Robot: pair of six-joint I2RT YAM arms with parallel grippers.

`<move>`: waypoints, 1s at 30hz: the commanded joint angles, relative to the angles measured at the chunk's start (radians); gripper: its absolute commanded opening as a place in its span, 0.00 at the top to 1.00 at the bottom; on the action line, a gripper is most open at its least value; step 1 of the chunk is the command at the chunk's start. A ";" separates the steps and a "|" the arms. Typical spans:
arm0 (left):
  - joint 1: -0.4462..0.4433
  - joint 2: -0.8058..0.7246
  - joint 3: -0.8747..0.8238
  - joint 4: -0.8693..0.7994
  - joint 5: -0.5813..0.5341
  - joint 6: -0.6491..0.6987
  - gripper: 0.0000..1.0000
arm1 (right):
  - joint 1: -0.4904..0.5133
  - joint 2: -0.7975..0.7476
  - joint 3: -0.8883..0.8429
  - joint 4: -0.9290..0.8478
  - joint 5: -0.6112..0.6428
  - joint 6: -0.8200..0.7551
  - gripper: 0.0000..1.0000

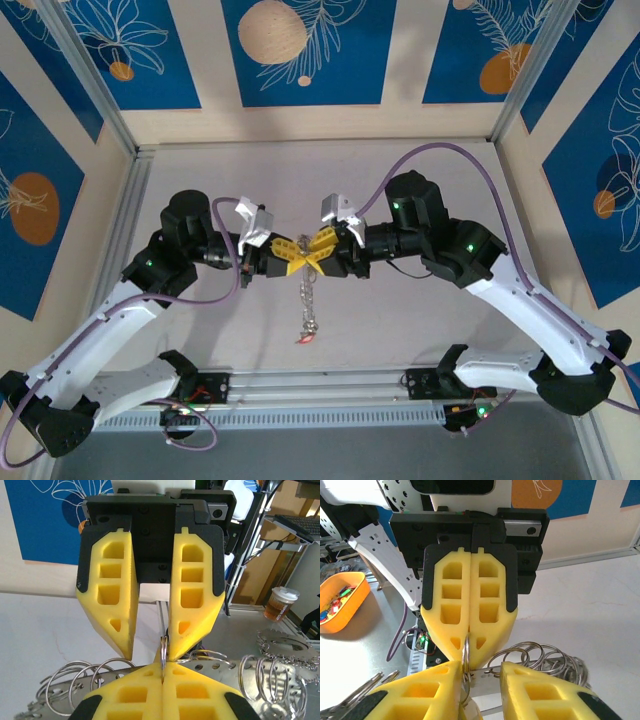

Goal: Put the keys on the keyring

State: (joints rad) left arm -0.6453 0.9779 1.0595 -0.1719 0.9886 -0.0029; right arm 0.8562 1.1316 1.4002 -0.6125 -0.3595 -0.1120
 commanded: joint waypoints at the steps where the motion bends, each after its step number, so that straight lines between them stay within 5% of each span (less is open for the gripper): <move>1: 0.003 -0.004 0.046 0.068 0.047 -0.014 1.00 | 0.006 0.005 -0.013 0.015 0.005 0.000 0.77; 6: 0.003 -0.005 0.048 0.056 0.044 -0.008 1.00 | 0.006 0.003 -0.020 0.030 0.028 -0.002 1.00; 12: 0.003 -0.005 0.106 -0.147 -0.049 0.107 0.97 | 0.011 -0.017 -0.014 -0.013 0.131 -0.040 1.00; 14: 0.004 0.000 0.154 -0.285 -0.115 0.191 0.77 | 0.013 -0.019 0.001 -0.049 0.164 -0.058 1.00; 17: 0.003 0.008 0.211 -0.438 -0.195 0.285 0.65 | 0.015 -0.016 0.018 -0.088 0.190 -0.084 1.00; 30: -0.015 0.073 0.289 -0.539 -0.232 0.377 0.65 | 0.066 0.090 0.161 -0.224 0.198 -0.180 1.00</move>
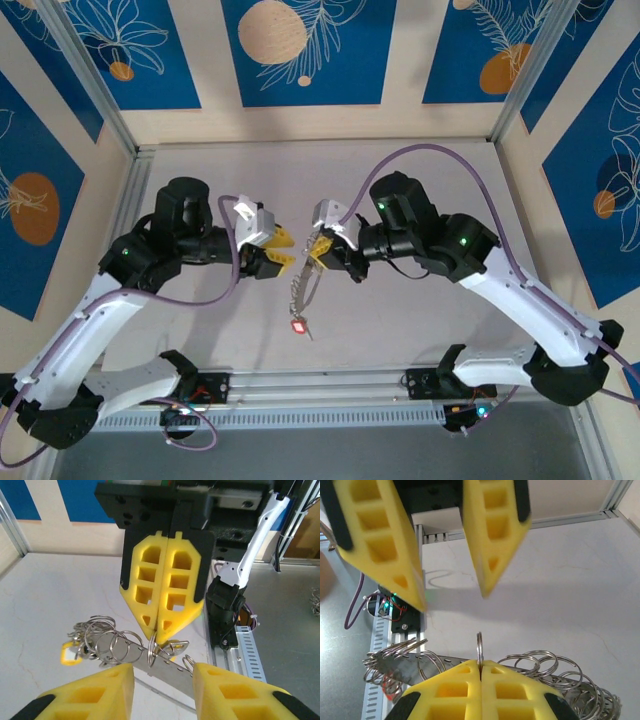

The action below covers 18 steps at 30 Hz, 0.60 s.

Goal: Put the keys on the keyring

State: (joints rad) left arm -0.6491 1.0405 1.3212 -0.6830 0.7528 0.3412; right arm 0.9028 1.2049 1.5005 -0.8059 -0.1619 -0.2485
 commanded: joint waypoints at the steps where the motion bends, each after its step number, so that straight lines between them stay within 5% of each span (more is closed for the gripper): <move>1: -0.014 0.016 0.029 -0.026 0.005 0.035 0.65 | 0.029 0.031 0.076 -0.043 0.010 -0.054 1.00; 18: -0.044 0.080 0.048 -0.097 -0.062 0.096 0.72 | 0.071 0.106 0.185 -0.112 0.049 -0.105 1.00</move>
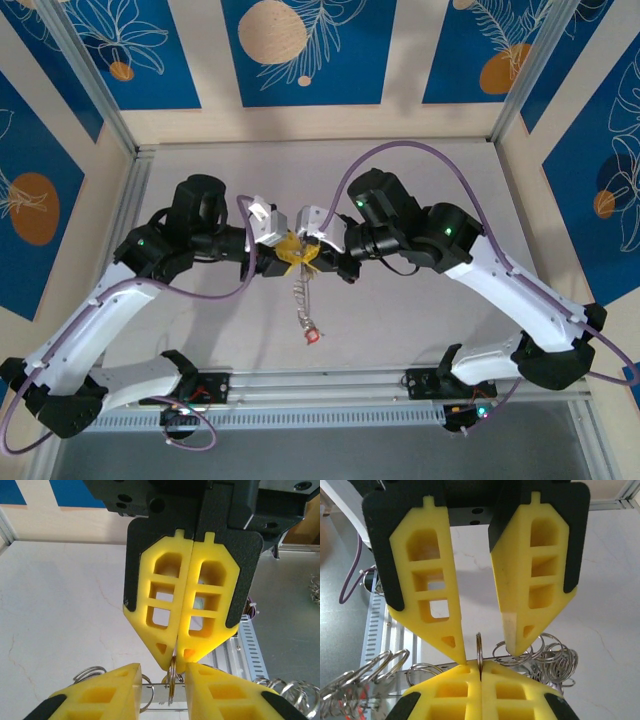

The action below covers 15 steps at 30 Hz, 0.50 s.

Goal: Put the keys on the keyring

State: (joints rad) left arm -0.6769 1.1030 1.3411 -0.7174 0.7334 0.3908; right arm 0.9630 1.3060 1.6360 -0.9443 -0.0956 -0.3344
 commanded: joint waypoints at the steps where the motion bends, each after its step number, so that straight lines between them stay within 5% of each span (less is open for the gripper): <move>1: -0.019 0.021 0.032 -0.070 -0.050 0.052 0.72 | 0.011 0.007 0.053 0.024 -0.017 -0.020 1.00; 5: -0.029 0.023 0.029 -0.062 -0.052 0.052 0.84 | 0.021 0.016 0.065 0.016 -0.010 -0.026 1.00; 15: -0.046 0.028 0.035 -0.110 -0.105 0.080 0.92 | 0.025 0.023 0.076 0.019 0.013 -0.027 1.00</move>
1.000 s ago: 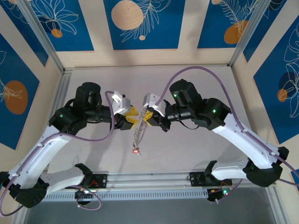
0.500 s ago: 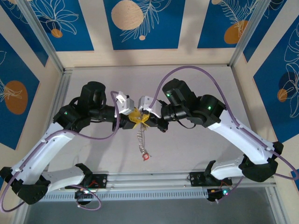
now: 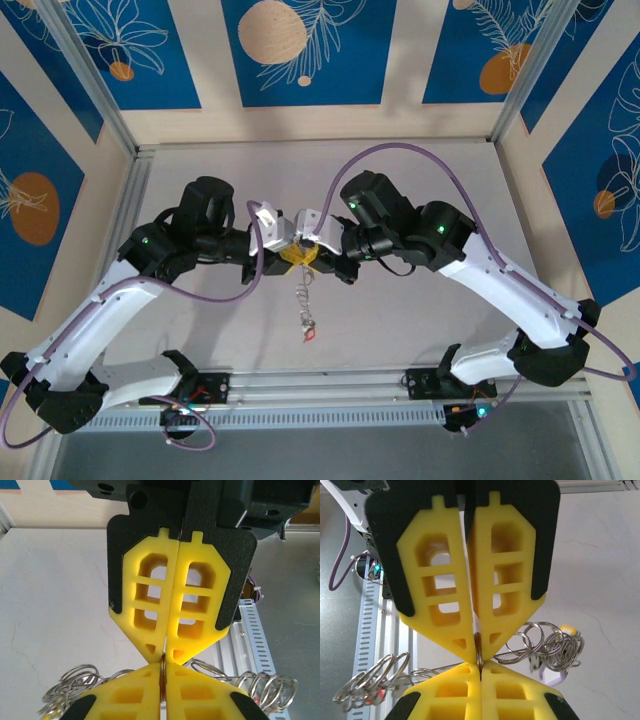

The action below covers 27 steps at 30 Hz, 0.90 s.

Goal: Put the keys on the keyring

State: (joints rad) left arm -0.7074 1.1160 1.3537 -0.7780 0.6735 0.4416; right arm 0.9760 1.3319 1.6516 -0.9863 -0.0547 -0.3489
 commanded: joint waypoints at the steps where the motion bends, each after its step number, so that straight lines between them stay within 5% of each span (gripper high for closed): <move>1: -0.018 0.015 0.022 -0.054 -0.054 0.033 0.96 | 0.013 -0.002 0.062 0.061 -0.026 -0.013 1.00; 10: -0.024 -0.027 -0.001 0.015 -0.024 0.019 1.00 | 0.018 -0.018 0.048 0.089 -0.016 -0.007 1.00; 18: -0.020 -0.081 -0.046 0.182 0.089 -0.091 1.00 | 0.010 -0.044 -0.020 0.125 -0.060 0.047 0.83; 27: -0.014 -0.112 -0.093 0.327 0.164 -0.200 1.00 | -0.011 -0.098 -0.108 0.233 -0.112 0.093 0.82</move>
State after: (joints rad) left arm -0.7158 1.0290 1.2724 -0.5968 0.7429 0.3000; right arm 0.9699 1.2396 1.5646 -0.8539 -0.1169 -0.2863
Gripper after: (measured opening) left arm 0.048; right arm 0.175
